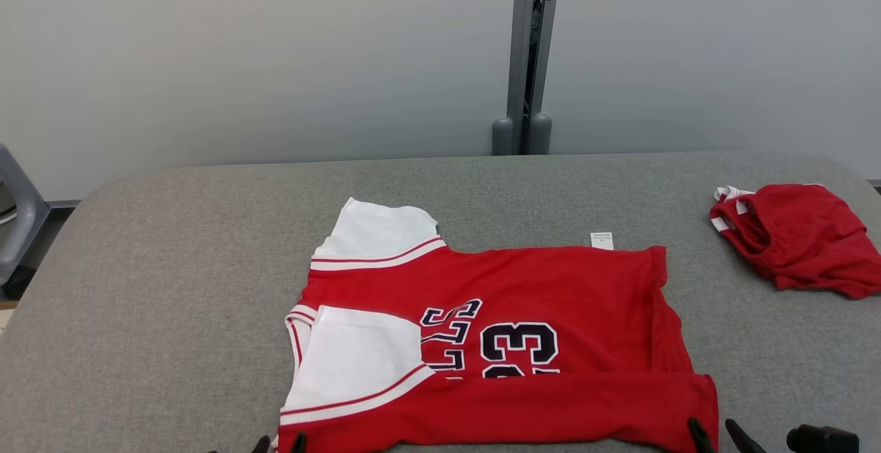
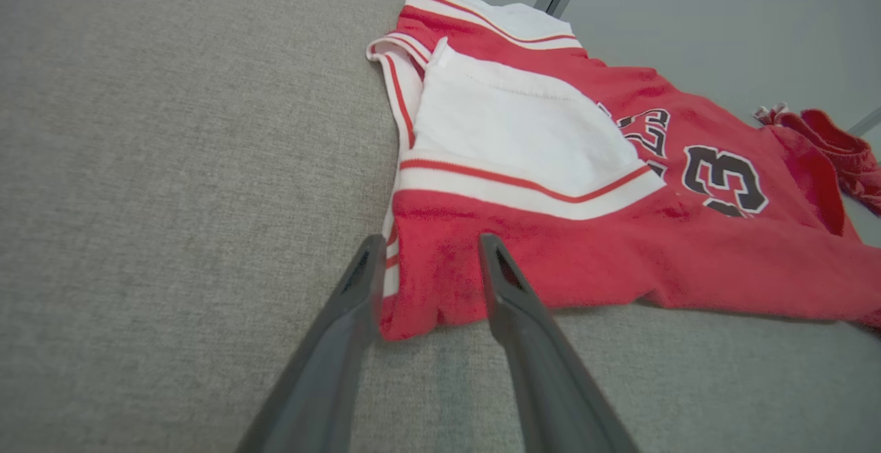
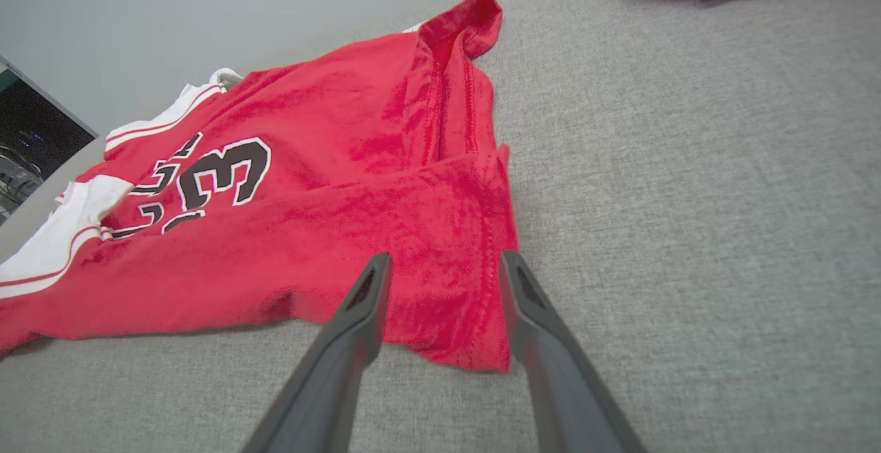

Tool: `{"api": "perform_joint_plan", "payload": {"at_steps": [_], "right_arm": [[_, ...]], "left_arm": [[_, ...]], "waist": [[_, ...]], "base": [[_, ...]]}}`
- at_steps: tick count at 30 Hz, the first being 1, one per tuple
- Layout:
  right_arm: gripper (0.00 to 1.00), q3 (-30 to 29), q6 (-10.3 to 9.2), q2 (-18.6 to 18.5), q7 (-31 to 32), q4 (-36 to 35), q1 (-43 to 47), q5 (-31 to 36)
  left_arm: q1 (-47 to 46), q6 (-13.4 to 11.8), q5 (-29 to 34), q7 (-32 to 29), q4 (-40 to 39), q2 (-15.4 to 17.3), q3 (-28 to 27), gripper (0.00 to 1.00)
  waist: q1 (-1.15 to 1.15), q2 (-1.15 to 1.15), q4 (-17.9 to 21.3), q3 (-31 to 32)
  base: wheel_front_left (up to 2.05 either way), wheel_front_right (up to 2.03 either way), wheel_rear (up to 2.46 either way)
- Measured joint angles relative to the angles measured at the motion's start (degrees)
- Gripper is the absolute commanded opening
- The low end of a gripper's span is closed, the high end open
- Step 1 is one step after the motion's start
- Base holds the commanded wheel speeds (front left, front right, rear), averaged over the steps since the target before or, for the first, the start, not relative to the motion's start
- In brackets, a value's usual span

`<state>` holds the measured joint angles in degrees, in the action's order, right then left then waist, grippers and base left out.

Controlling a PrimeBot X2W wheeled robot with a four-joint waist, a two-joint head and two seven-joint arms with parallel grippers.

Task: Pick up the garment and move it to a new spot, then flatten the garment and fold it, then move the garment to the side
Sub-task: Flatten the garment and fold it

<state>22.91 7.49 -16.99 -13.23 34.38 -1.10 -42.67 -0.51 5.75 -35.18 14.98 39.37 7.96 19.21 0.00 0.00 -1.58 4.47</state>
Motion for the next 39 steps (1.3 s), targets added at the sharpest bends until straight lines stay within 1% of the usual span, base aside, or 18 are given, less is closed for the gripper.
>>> {"api": "perform_joint_plan", "payload": {"at_steps": [5, 9, 14, 17, 21, 26, 30, 39], "right_arm": [[1.0, -3.9, 0.0, 0.6, -1.0, -2.3, -0.1, 3.2], [1.0, -7.7, 0.0, 1.5, -1.5, -6.1, -0.4, 6.6], [1.0, -13.5, 0.0, 4.0, -1.7, -12.8, -0.4, 11.7], [1.0, -15.5, 0.0, 5.5, -1.7, -16.4, 0.6, 15.2], [1.0, -17.1, 0.0, 6.9, -1.7, -20.3, 2.3, 19.1], [1.0, -17.7, 0.0, 8.2, -1.7, -23.5, 5.4, 22.0], [1.0, -18.0, 0.0, 8.8, -1.8, -24.4, 7.4, 22.9], [1.0, -19.6, 0.0, 9.4, -1.7, -23.8, 9.0, 23.1]], "left_arm": [[0.6, -0.7, 2.5, 0.0, -5.9, 0.1, -4.0, 1.0], [1.9, -1.8, 5.9, 0.0, -13.3, 0.1, -9.5, 1.0], [3.5, -2.2, 10.3, 0.0, -21.2, -0.3, -15.7, 1.0], [3.9, -2.2, 13.0, 0.0, -24.1, 0.0, -18.1, 1.0], [4.7, -2.2, 17.0, 0.0, -27.1, 0.6, -19.4, 1.0], [6.0, -2.3, 18.1, 0.0, -29.5, 0.8, -20.6, 1.0], [8.0, -2.8, 18.3, 0.0, -30.3, 0.3, -20.5, 1.0], [10.7, -3.5, 18.3, 0.0, -29.3, 0.0, -20.3, 1.0]], "waist": [[0.0, 0.0, 0.2, 0.4], [0.0, 0.0, 0.4, 0.8], [0.0, 0.0, 0.5, 1.2], [0.0, 0.0, 0.4, 1.3], [0.0, 0.0, 0.2, 1.6], [0.0, 0.0, -0.3, 1.9], [0.0, 0.0, -0.5, 1.9], [0.0, 0.0, -0.4, 2.0]], "base": [[0.0, 0.0, 0.0], [0.0, 0.0, 0.0], [0.0, 0.0, 0.0], [0.0, 0.0, 0.0], [0.0, 0.0, 0.0], [0.0, 0.0, 0.0], [0.0, 0.0, 0.0], [0.0, 0.0, 0.0]]}}
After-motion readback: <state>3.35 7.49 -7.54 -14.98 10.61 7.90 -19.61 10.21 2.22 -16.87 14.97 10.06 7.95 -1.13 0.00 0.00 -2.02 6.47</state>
